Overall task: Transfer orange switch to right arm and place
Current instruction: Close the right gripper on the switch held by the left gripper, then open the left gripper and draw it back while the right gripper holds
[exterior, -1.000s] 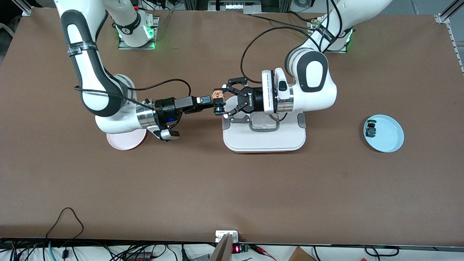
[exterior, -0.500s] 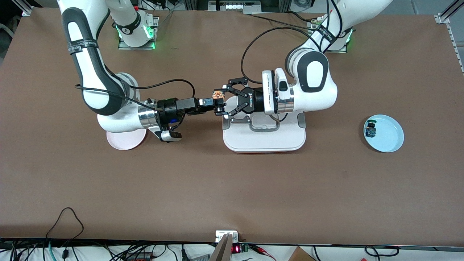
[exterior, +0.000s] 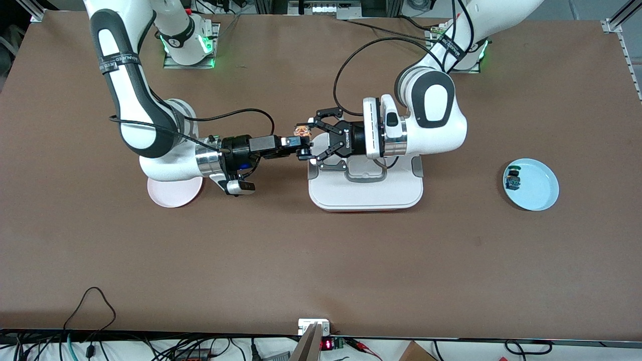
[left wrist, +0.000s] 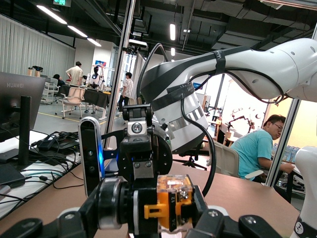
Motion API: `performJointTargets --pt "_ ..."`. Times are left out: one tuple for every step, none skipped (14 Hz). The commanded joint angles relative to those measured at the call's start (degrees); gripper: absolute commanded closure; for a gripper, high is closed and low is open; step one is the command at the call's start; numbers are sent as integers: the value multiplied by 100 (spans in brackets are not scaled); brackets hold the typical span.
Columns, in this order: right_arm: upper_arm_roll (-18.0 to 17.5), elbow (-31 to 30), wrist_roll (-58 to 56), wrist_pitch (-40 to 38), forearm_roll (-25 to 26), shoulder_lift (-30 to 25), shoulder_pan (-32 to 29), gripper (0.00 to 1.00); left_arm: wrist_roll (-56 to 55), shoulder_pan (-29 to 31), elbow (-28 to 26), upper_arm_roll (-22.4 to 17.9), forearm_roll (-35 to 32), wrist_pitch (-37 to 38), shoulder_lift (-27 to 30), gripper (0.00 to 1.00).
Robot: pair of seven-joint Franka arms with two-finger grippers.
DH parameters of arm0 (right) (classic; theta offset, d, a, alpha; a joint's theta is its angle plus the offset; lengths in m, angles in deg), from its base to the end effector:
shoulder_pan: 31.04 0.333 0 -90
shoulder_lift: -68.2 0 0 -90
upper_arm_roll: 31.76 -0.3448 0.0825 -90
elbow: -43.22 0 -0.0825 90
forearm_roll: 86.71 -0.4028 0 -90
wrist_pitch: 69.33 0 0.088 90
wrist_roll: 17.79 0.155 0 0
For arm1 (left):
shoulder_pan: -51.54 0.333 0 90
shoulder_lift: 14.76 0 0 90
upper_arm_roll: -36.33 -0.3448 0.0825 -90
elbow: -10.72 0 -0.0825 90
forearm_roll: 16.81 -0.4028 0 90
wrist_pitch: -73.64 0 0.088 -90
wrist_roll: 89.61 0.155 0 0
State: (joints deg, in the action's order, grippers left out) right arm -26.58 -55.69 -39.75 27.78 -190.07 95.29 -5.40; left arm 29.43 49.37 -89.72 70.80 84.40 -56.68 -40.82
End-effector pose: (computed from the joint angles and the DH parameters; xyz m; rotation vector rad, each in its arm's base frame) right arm 0.6122 0.3870 0.3919 -1.5021 0.0996 0.3149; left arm 0.5889 -0.4459 0.4091 1.3802 -1.0226 1.1052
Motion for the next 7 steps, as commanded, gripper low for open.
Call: performJointTargets --pt "27 -5 -80 71 -105 -46 55 25 163 -11 42 7 207 -28 22 100" --pt "35 -5 -81 45 -105 -46 46 51 155 -11 42 7 207 -28 22 100" --pt "36 -23 -107 36 -70 -46 46 73 155 -11 42 7 215 -28 22 100" --pt "36 -31 -185 10 -70 -46 37 90 155 -11 42 7 215 -28 31 100" --pt "36 -23 -212 1 -70 -54 37 94 155 -11 42 7 215 -28 31 100" --pt "36 -14 -160 1 -79 -63 37 99 155 -11 42 7 215 -28 22 100" --pt "36 -5 -186 1 -88 -72 37 99 155 -11 42 7 215 -28 31 100"
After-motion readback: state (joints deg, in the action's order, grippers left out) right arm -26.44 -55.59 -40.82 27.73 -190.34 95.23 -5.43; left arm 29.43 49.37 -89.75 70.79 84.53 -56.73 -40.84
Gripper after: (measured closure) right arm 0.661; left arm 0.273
